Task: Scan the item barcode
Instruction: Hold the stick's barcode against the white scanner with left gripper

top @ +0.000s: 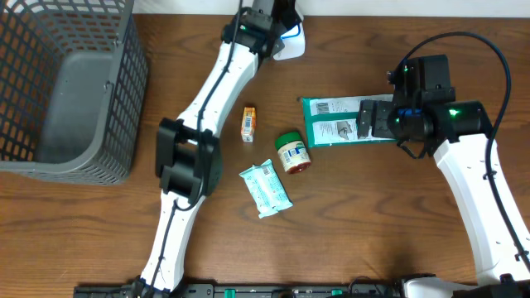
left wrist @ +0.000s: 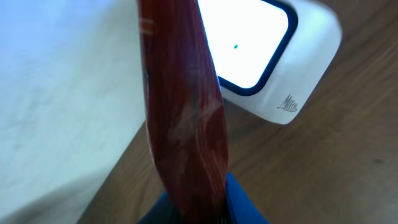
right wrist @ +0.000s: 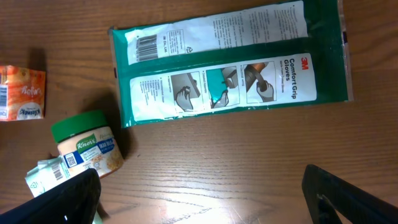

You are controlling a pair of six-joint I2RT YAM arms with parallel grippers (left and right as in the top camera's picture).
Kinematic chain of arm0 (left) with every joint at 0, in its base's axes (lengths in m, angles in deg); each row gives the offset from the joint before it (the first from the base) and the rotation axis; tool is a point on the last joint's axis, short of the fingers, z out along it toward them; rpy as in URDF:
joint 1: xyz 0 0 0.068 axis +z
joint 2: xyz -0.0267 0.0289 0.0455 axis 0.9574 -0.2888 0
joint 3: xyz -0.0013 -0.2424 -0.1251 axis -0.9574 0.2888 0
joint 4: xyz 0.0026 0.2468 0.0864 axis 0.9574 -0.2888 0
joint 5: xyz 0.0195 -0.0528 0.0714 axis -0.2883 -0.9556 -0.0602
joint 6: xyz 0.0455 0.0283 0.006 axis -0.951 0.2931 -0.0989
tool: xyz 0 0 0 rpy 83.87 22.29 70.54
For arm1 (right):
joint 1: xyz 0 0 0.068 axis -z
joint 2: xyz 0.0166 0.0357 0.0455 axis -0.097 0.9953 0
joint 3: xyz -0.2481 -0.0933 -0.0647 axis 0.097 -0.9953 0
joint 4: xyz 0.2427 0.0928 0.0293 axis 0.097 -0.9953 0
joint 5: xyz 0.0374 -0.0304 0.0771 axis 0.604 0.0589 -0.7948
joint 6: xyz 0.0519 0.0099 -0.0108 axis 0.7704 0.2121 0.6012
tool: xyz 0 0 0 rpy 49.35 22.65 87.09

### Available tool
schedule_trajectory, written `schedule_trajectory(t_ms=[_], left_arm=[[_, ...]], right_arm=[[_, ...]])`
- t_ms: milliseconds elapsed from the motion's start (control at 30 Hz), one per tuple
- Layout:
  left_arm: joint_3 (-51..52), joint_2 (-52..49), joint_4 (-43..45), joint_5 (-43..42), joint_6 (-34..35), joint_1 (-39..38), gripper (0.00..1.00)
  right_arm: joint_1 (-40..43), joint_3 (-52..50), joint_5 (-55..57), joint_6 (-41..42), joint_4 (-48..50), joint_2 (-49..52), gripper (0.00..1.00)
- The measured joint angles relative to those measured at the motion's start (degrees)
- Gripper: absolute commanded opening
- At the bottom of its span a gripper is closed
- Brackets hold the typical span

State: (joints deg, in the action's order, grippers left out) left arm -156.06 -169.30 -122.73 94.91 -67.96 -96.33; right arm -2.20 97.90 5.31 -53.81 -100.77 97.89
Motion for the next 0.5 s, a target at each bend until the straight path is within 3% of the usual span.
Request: schedule_trajectory(t_ms=[300,500], left_arm=[[0.0,-6.8,10.9,1.4,-6.3,1.9,0.07],[0.0,-8.3,12.5,1.6,-7.3,4.0,0.07]], right_arm=[[0.0,0.0,0.0,0.0,0.0,0.0,0.99],[0.0,0.0,0.0,0.0,0.0,0.0,0.99]])
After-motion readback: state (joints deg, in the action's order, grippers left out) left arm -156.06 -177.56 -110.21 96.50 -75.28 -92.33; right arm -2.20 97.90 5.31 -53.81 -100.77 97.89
